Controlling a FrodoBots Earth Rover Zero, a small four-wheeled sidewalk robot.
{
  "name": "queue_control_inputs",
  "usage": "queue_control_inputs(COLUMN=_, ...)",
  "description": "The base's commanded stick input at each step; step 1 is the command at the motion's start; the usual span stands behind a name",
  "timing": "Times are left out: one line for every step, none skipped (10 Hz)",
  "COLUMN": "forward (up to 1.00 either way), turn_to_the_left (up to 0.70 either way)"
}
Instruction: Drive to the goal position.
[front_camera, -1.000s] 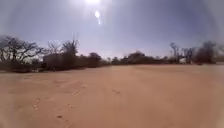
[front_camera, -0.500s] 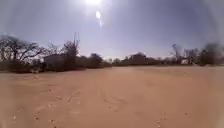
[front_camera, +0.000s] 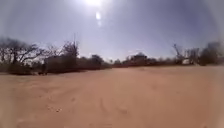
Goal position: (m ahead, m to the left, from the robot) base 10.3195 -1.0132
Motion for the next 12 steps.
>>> queue_control_inputs(forward=0.85, turn_to_the_left=0.0)
queue_control_inputs(forward=0.85, turn_to_the_left=0.0)
queue_control_inputs(forward=0.85, turn_to_the_left=0.0)
queue_control_inputs(forward=0.85, turn_to_the_left=0.0)
queue_control_inputs(forward=0.85, turn_to_the_left=0.0)
queue_control_inputs(forward=0.85, turn_to_the_left=0.0)
queue_control_inputs(forward=0.85, turn_to_the_left=0.0)
queue_control_inputs(forward=0.85, turn_to_the_left=0.0)
queue_control_inputs(forward=0.85, turn_to_the_left=0.0)
queue_control_inputs(forward=0.85, turn_to_the_left=0.0)
queue_control_inputs(forward=0.85, turn_to_the_left=0.0)
queue_control_inputs(forward=0.85, turn_to_the_left=0.0)
